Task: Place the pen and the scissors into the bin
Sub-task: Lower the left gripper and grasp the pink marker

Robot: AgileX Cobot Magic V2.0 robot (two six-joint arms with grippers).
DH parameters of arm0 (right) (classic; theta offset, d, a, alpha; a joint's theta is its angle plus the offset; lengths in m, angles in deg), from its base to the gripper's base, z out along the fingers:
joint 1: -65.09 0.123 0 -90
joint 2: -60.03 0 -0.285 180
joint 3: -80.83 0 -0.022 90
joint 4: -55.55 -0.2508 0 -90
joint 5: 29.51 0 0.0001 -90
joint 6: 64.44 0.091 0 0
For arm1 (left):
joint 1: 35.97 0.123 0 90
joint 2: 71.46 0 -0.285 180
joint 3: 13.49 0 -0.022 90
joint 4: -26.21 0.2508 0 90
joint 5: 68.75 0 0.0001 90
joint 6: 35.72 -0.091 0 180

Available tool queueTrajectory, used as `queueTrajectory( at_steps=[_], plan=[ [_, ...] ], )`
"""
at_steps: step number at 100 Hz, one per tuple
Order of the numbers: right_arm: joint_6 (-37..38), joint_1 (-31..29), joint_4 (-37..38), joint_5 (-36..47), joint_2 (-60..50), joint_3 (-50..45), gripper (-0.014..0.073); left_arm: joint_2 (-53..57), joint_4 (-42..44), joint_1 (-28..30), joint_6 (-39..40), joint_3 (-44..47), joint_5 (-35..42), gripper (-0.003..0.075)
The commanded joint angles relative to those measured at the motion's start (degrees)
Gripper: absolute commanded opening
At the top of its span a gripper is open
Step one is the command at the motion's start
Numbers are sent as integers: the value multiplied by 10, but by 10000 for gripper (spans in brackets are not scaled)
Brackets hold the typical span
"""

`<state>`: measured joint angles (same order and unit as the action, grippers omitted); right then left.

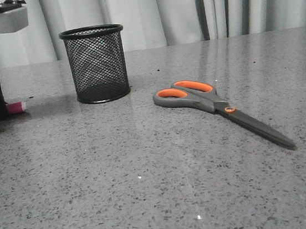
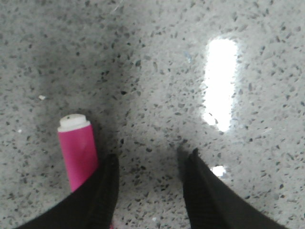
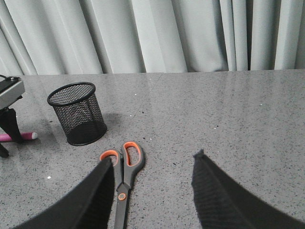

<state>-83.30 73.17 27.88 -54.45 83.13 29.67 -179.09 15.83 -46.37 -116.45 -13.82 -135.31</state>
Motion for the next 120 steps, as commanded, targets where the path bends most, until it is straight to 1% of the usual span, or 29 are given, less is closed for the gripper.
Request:
queueTrajectory(
  at_steps=[1,16,23,29,35,55,71,86,101,120],
  plan=[
    [-6,0,-2,36,11,18,340,18,-3,5,-1,-22,7,286],
    [-6,0,-2,36,11,18,340,18,-9,5,0,-49,-4,295],
    [-6,0,-2,36,11,18,340,18,-17,5,1,-61,-7,335],
    [-6,0,-2,36,11,18,340,18,-17,3,3,-71,-7,384],
    [-6,0,-1,36,11,18,340,18,-17,3,5,-75,-3,404],
    [-6,0,3,36,12,18,340,17,-14,20,5,-80,12,403],
    [-6,0,4,36,17,18,340,13,-19,56,5,-80,27,403],
    [-6,0,4,37,17,18,340,5,-47,85,5,-84,28,400],
    [-6,0,4,38,17,18,340,-11,-64,87,5,-84,28,400],
    [-6,0,4,38,17,18,340,-30,-70,68,5,-84,30,395]
  ],
)
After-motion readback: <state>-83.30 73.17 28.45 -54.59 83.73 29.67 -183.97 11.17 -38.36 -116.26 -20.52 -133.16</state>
